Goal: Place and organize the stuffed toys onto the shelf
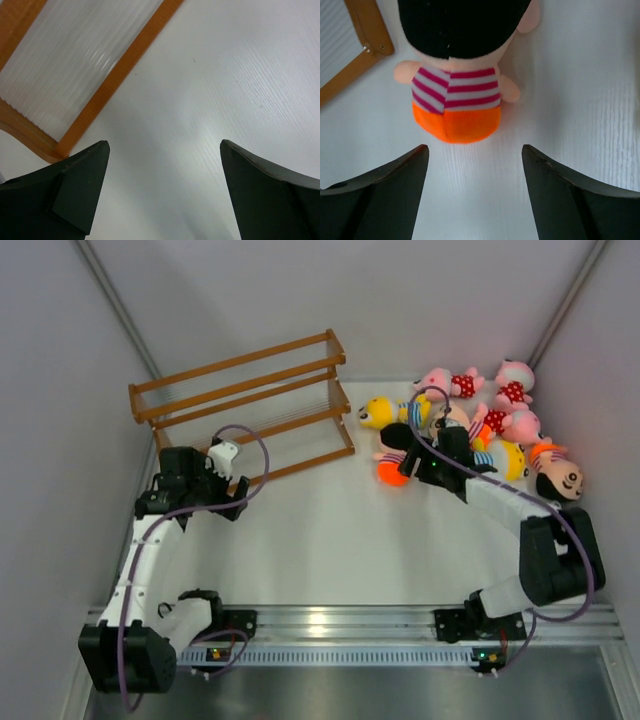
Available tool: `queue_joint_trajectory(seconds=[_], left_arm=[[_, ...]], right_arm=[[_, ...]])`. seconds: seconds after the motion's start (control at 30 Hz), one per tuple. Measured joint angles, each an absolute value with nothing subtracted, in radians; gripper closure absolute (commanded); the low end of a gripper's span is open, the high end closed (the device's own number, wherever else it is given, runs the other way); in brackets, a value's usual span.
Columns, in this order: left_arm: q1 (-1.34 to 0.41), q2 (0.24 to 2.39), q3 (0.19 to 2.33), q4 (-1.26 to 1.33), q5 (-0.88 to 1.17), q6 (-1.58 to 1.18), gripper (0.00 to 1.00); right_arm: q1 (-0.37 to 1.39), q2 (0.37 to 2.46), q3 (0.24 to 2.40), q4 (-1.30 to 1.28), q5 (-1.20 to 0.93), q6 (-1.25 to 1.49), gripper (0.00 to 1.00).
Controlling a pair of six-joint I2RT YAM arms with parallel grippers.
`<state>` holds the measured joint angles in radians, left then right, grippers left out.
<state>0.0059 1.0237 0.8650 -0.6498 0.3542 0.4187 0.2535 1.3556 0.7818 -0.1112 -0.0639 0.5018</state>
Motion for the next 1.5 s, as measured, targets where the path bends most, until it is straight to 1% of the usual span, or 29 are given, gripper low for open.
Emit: queue_joint_trajectory(seconds=[0.1, 0.13, 0.17, 0.2, 0.23, 0.27, 0.4, 0.47, 0.53, 0.6, 0.7, 0.8, 0.87, 1.03, 1.13, 1.23, 1.27, 1.3, 1.33, 1.37, 1.4, 1.47, 1.5], left_arm=[[0.006, 0.984, 0.88, -0.727, 0.355, 0.419, 0.02], [0.006, 0.98, 0.89, -0.752, 0.358, 0.416, 0.02], [0.006, 0.983, 0.907, -0.778, 0.366, 0.412, 0.02], [0.006, 0.989, 0.927, -0.798, 0.378, 0.407, 0.02], [0.006, 1.002, 0.952, -0.82, 0.393, 0.399, 0.02], [0.006, 1.016, 0.981, -0.834, 0.414, 0.389, 0.02], [-0.002, 1.046, 1.065, -0.868, 0.479, 0.361, 0.02], [-0.013, 1.045, 1.111, -0.891, 0.52, 0.35, 0.02], [-0.019, 1.044, 1.156, -0.907, 0.564, 0.337, 0.02], [-0.021, 1.044, 1.207, -0.92, 0.617, 0.319, 0.02], [-0.021, 1.044, 1.296, -0.936, 0.708, 0.282, 0.02], [-0.022, 1.044, 1.361, -0.938, 0.801, 0.251, 0.02], [-0.023, 1.048, 1.395, -0.94, 0.854, 0.23, 0.02], [-0.026, 1.052, 1.444, -0.945, 0.915, 0.202, 0.02], [-0.026, 1.05, 1.446, -0.947, 0.89, 0.201, 0.02], [-0.027, 1.05, 1.446, -0.949, 0.831, 0.212, 0.02], [-0.027, 1.05, 1.445, -0.949, 0.812, 0.219, 0.04], [-0.027, 1.049, 1.445, -0.95, 0.804, 0.223, 0.13], [-0.027, 1.048, 1.442, -0.95, 0.798, 0.231, 0.19], [-0.027, 1.046, 1.437, -0.95, 0.802, 0.237, 0.21], [-0.027, 1.044, 1.433, -0.953, 0.812, 0.242, 0.16], [-0.027, 1.042, 1.43, -0.96, 0.839, 0.259, 0.02], [-0.027, 1.042, 1.43, -0.96, 0.857, 0.264, 0.02]], right_arm=[[0.253, 1.53, 0.881, -0.093, -0.066, 0.518, 0.24], [0.253, 1.579, 0.913, -0.083, -0.07, 0.522, 0.31], [0.253, 1.627, 0.941, -0.066, -0.079, 0.526, 0.43], [0.253, 1.669, 0.963, -0.043, -0.096, 0.531, 0.59], [0.253, 1.7, 0.976, -0.016, -0.116, 0.534, 0.95], [0.253, 1.722, 0.984, 0.005, -0.131, 0.54, 1.0], [0.255, 1.723, 0.971, 0.057, -0.17, 0.538, 1.0], [0.269, 1.663, 0.945, 0.039, -0.148, 0.477, 1.0], [0.317, 1.554, 0.911, -0.01, -0.09, 0.39, 1.0], [0.432, 1.398, 0.889, -0.058, -0.007, 0.267, 1.0], [0.644, 1.193, 0.884, -0.081, 0.028, 0.128, 1.0], [0.826, 1.085, 0.914, -0.097, 0.034, 0.036, 1.0], [0.907, 1.09, 0.966, -0.117, 0.055, -0.009, 1.0], [1.073, 1.278, 1.174, -0.188, 0.084, -0.115, 1.0], [1.152, 1.353, 1.242, -0.223, 0.074, -0.173, 1.0], [1.203, 1.379, 1.259, -0.236, 0.04, -0.216, 1.0], [1.208, 1.379, 1.259, -0.237, 0.027, -0.223, 1.0], [1.21, 1.378, 1.259, -0.233, 0.011, -0.229, 1.0], [1.211, 1.377, 1.259, -0.229, 0.001, -0.235, 1.0], [1.211, 1.376, 1.259, -0.228, -0.005, -0.237, 1.0], [1.21, 1.373, 1.259, -0.227, -0.009, -0.241, 1.0], [1.21, 1.364, 1.258, -0.229, -0.009, -0.245, 1.0], [1.21, 1.359, 1.258, -0.231, -0.009, -0.249, 1.0]])
